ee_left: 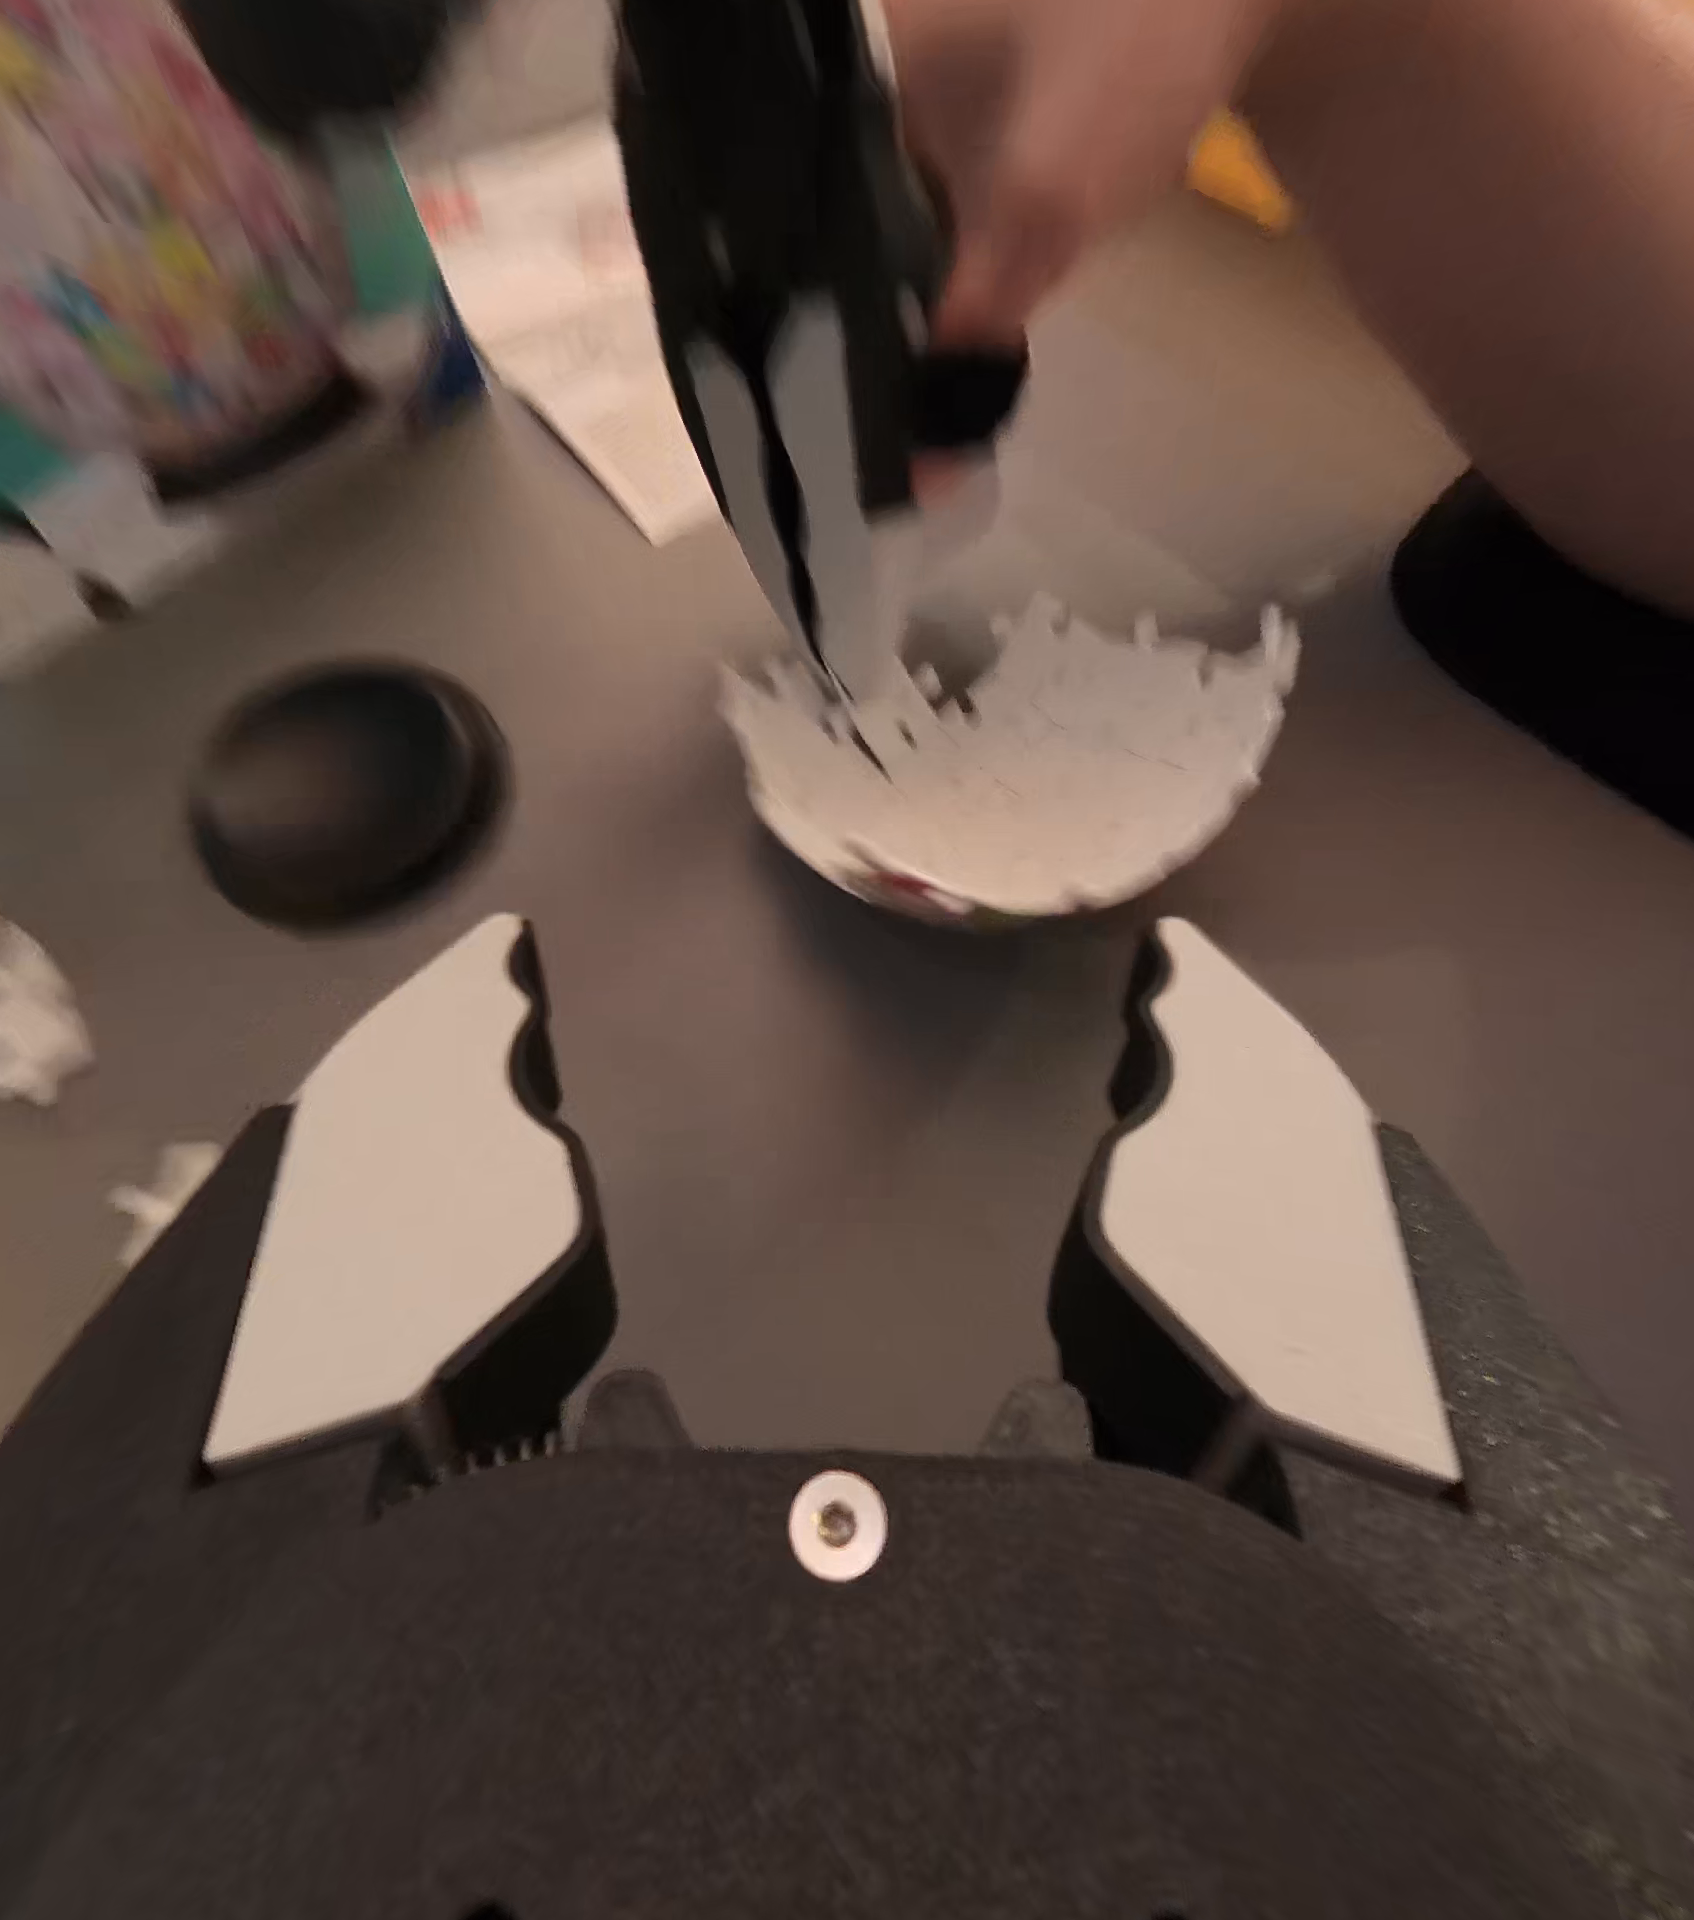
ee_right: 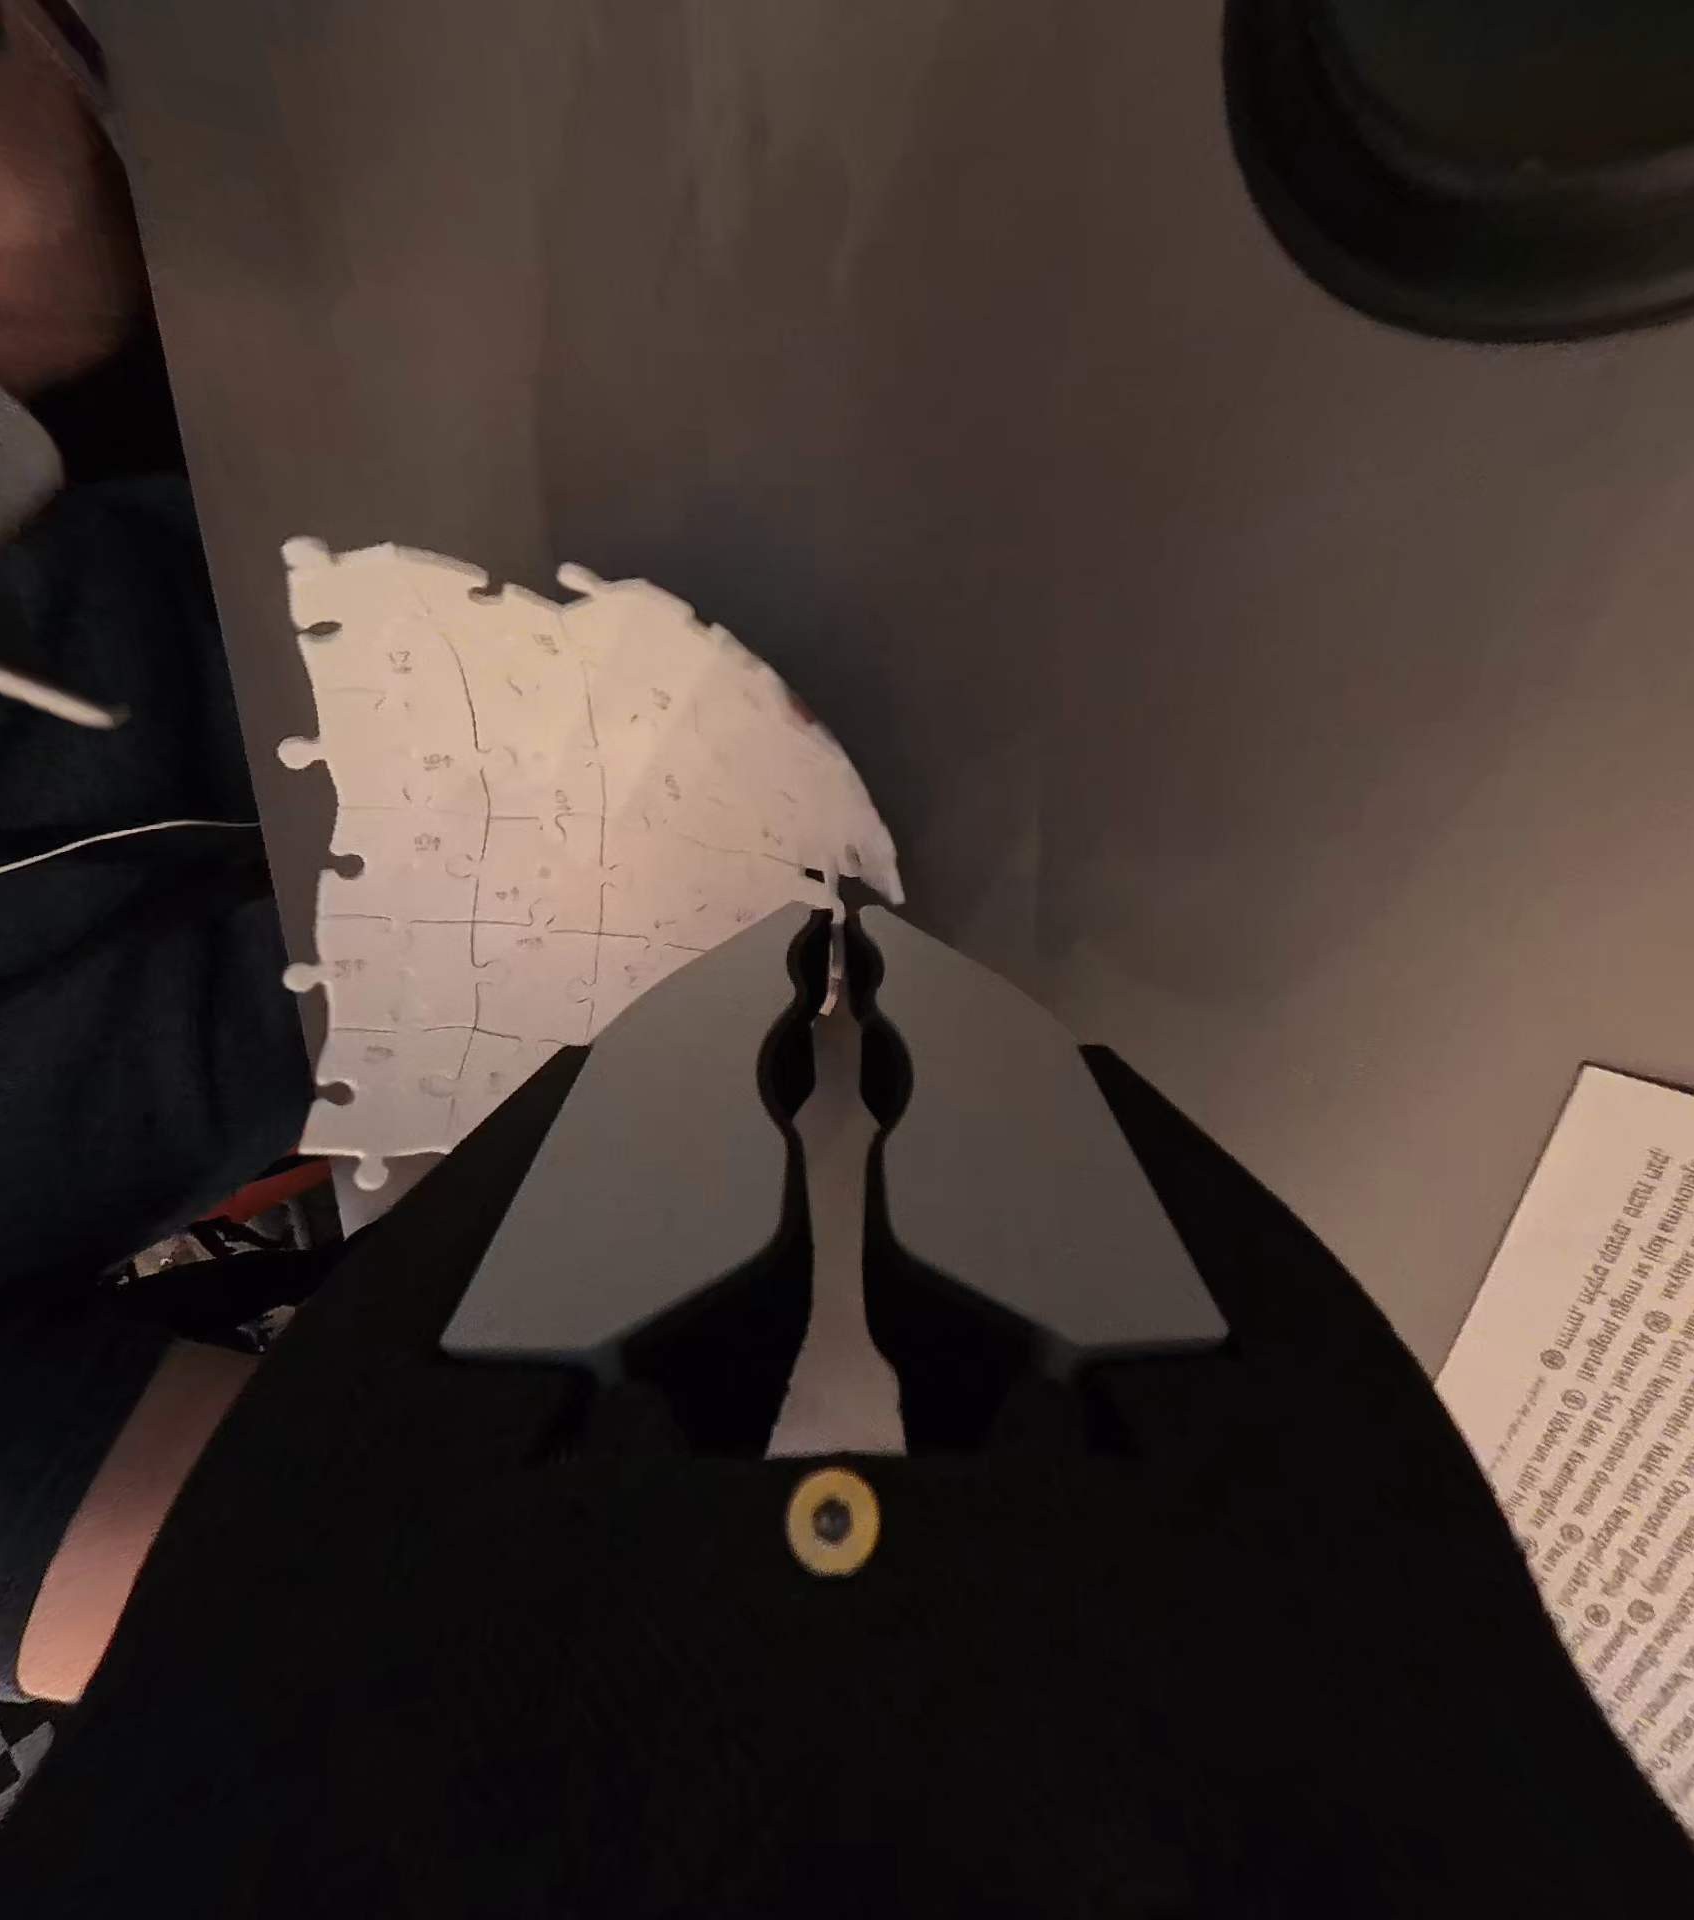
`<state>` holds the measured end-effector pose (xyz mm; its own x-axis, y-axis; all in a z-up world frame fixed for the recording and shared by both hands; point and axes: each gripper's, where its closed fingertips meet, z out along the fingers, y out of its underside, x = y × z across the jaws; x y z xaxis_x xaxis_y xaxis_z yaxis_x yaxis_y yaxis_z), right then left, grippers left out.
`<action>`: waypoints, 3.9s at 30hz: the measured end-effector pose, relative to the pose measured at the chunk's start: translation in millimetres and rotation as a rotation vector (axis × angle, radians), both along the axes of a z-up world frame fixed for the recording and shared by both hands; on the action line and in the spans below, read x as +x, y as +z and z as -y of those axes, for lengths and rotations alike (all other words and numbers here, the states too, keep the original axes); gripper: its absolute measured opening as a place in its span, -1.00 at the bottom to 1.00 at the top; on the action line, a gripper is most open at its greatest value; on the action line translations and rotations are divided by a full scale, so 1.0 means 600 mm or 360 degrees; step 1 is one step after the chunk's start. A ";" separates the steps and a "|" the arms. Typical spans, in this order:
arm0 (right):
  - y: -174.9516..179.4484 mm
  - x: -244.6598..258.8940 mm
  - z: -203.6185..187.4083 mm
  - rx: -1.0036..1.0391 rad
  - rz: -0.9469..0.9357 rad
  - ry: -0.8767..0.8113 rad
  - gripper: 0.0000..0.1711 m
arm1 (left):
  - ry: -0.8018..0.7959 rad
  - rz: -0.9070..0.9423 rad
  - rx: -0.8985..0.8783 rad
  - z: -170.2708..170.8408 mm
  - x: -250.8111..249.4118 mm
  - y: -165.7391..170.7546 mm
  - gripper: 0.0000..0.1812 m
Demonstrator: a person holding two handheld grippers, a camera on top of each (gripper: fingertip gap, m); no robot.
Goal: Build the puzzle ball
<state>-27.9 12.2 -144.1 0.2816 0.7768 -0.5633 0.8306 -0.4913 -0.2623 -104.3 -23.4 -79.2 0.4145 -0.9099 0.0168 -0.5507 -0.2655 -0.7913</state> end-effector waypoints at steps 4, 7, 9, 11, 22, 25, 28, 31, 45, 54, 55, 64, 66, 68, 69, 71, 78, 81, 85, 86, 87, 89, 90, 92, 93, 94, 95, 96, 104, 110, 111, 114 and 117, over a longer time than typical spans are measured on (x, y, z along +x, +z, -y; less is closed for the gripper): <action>-0.002 0.003 -0.001 -0.0025 -0.0014 -0.0029 -0.96 | 0.0172 0.0050 -0.0149 0.044 0.036 -0.051 0.19; -0.002 0.004 0.000 -0.0052 -0.0039 -0.0057 -0.96 | 0.0249 -0.0073 -0.0161 0.042 0.050 -0.089 0.21; -0.001 0.004 0.001 -0.0073 -0.0064 -0.0079 -0.96 | 0.0260 -0.0085 -0.0158 0.040 0.066 -0.100 0.18; -0.001 0.005 0.000 -0.0094 -0.0082 -0.0107 -0.96 | 0.0306 -0.0165 -0.0074 0.025 0.070 -0.110 0.19; -0.006 0.010 -0.010 -0.0168 -0.0171 -0.0216 -0.96 | 0.0226 -0.0014 0.0030 0.003 0.091 -0.095 0.06; -0.005 0.014 -0.015 -0.0204 -0.0180 -0.0281 -0.96 | 0.0210 0.0011 0.0014 0.001 0.093 -0.096 0.06; -0.006 0.016 -0.016 -0.0262 -0.0185 -0.0344 -0.96 | 0.0265 0.0000 -0.0032 -0.004 0.091 -0.106 0.18; -0.007 0.014 -0.013 -0.0291 -0.0195 -0.0368 -0.96 | 0.0336 -0.0053 0.0009 -0.011 0.089 -0.111 0.33; 0.008 0.015 -0.012 -0.0359 -0.0312 -0.0376 -0.97 | 0.0266 0.0123 -0.0023 -0.019 0.089 -0.089 0.08; 0.030 0.008 -0.042 -0.0016 -0.0481 -0.0181 -0.97 | 0.0122 0.0132 -0.0052 -0.020 0.079 -0.088 0.05; 0.027 0.006 -0.041 0.0025 -0.0462 -0.0128 -0.97 | 0.0108 0.0135 -0.0060 -0.020 0.078 -0.088 0.04; 0.009 0.000 -0.039 0.0011 -0.0349 -0.0004 -0.97 | 0.0019 0.0135 -0.0113 -0.022 0.077 -0.088 0.04; 0.006 0.001 -0.038 0.0011 -0.0324 0.0020 -0.97 | 0.0006 0.0117 -0.0102 -0.023 0.078 -0.089 0.03; 0.001 0.002 -0.039 0.0027 -0.0295 0.0030 -0.96 | -0.0007 0.0116 -0.0099 -0.024 0.080 -0.087 0.03; 0.001 0.001 -0.040 0.0027 -0.0296 0.0027 -0.96 | -0.0015 0.0122 -0.0102 -0.024 0.082 -0.085 0.02; -0.001 0.002 -0.044 0.0038 -0.0283 0.0011 -0.96 | -0.0033 0.0128 -0.0109 -0.023 0.083 -0.082 0.00; -0.009 0.005 -0.045 0.0042 -0.0255 0.0012 -0.94 | -0.0044 0.0181 -0.0159 -0.027 0.087 -0.075 -0.02; -0.017 0.007 -0.045 0.0060 -0.0205 0.0006 -0.89 | -0.0033 0.0202 -0.0176 -0.030 0.088 -0.074 -0.03; -0.017 0.008 -0.043 0.0150 -0.0184 0.0055 -0.87 | -0.0040 0.0197 -0.0175 -0.030 0.090 -0.073 -0.03; -0.018 0.008 -0.043 0.0168 -0.0174 0.0060 -0.87 | -0.0040 0.0198 -0.0178 -0.030 0.090 -0.073 -0.03; -0.018 0.009 -0.042 0.0186 -0.0160 0.0069 -0.86 | -0.0040 0.0202 -0.0185 -0.030 0.091 -0.073 -0.03; -0.018 0.009 -0.040 0.0250 -0.0147 0.0104 -0.84 | -0.0041 0.0210 -0.0196 -0.030 0.091 -0.072 -0.03; -0.018 0.010 -0.040 0.0283 -0.0137 0.0116 -0.84 | -0.0042 0.0208 -0.0197 -0.030 0.091 -0.072 -0.03; -0.018 0.009 -0.040 0.0330 -0.0113 0.0121 -0.83 | -0.0043 0.0202 -0.0195 -0.030 0.092 -0.071 -0.03; -0.018 0.010 -0.041 0.0352 -0.0102 0.0125 -0.83 | -0.0044 0.0199 -0.0192 -0.030 0.092 -0.071 -0.03; -0.019 0.010 -0.041 0.0374 -0.0090 0.0128 -0.82 | -0.0046 0.0198 -0.0191 -0.030 0.092 -0.071 -0.03; -0.019 0.010 -0.041 0.0399 -0.0080 0.0133 -0.82 | -0.0047 0.0198 -0.0192 -0.030 0.092 -0.070 -0.04; -0.019 0.010 -0.042 0.0421 -0.0071 0.0134 -0.81 | -0.0046 0.0201 -0.0193 -0.031 0.092 -0.070 -0.04; -0.018 0.012 -0.048 0.0512 -0.0047 0.0105 -0.73 | -0.0052 0.0203 -0.0201 -0.030 0.092 -0.071 -0.07; -0.018 0.013 -0.055 0.0547 -0.0039 0.0073 -0.68 | -0.0058 0.0210 -0.0209 -0.029 0.095 -0.070 -0.09; -0.018 0.014 -0.058 0.0568 -0.0032 0.0067 -0.68 | -0.0054 0.0212 -0.0210 -0.030 0.096 -0.070 -0.09; -0.019 0.014 -0.061 0.0575 -0.0029 0.0047 -0.70 | -0.0026 0.0212 -0.0211 -0.034 0.097 -0.071 -0.09; -0.019 0.015 -0.064 0.0572 -0.0035 0.0025 -0.72 | -0.0026 0.0205 -0.0213 -0.034 0.098 -0.073 -0.09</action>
